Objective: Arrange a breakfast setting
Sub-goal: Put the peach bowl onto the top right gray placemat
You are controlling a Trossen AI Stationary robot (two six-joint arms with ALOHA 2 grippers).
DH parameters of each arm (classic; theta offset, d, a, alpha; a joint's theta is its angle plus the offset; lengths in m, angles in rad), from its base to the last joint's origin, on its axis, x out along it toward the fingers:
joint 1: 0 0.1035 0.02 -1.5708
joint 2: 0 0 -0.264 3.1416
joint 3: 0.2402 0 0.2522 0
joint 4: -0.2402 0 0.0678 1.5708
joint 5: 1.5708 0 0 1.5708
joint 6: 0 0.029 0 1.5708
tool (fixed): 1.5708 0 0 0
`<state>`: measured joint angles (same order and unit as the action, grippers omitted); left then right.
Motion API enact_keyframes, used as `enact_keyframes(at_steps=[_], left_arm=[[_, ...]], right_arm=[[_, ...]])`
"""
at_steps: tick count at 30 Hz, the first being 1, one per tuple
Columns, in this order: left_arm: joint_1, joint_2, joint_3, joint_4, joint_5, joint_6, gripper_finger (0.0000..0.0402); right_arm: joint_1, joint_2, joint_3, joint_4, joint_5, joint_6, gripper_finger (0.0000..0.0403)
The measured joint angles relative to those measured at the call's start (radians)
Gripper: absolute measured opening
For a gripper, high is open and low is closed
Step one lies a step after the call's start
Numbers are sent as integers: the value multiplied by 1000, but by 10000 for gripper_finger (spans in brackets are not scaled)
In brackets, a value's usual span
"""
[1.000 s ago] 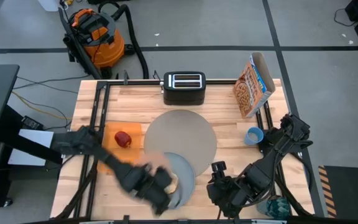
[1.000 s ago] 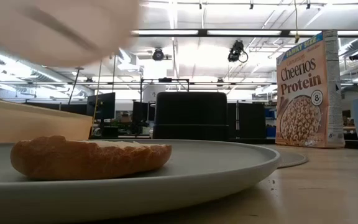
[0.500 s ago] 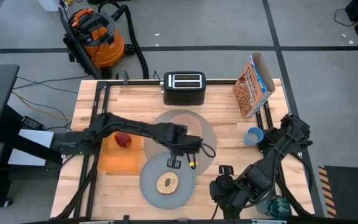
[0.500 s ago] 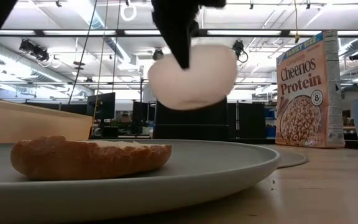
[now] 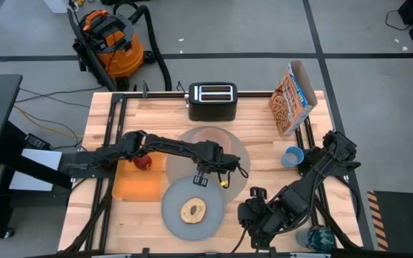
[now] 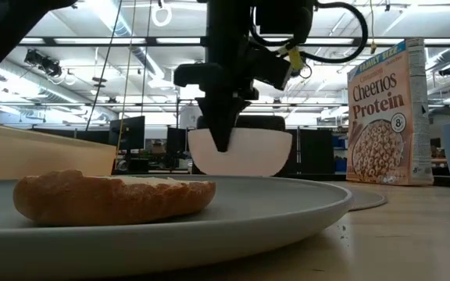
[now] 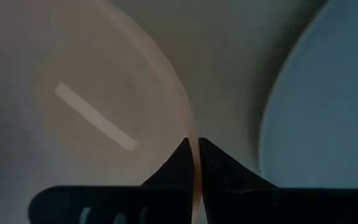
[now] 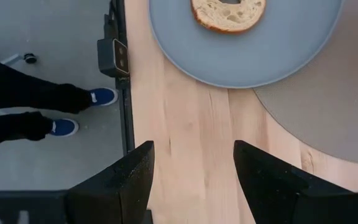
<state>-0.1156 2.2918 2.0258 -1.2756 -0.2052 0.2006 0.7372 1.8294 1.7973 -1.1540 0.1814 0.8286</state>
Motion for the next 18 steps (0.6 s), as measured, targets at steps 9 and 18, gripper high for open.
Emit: enact_keyframes(at_steps=[9,18], left_arm=[[2,2,0,14,47,-10,49],[7,2,-4,12,75,-70,88]], right_arm=[[-2,0,0,0,-10,2,235],[-2,0,0,-4,-90,18,245]])
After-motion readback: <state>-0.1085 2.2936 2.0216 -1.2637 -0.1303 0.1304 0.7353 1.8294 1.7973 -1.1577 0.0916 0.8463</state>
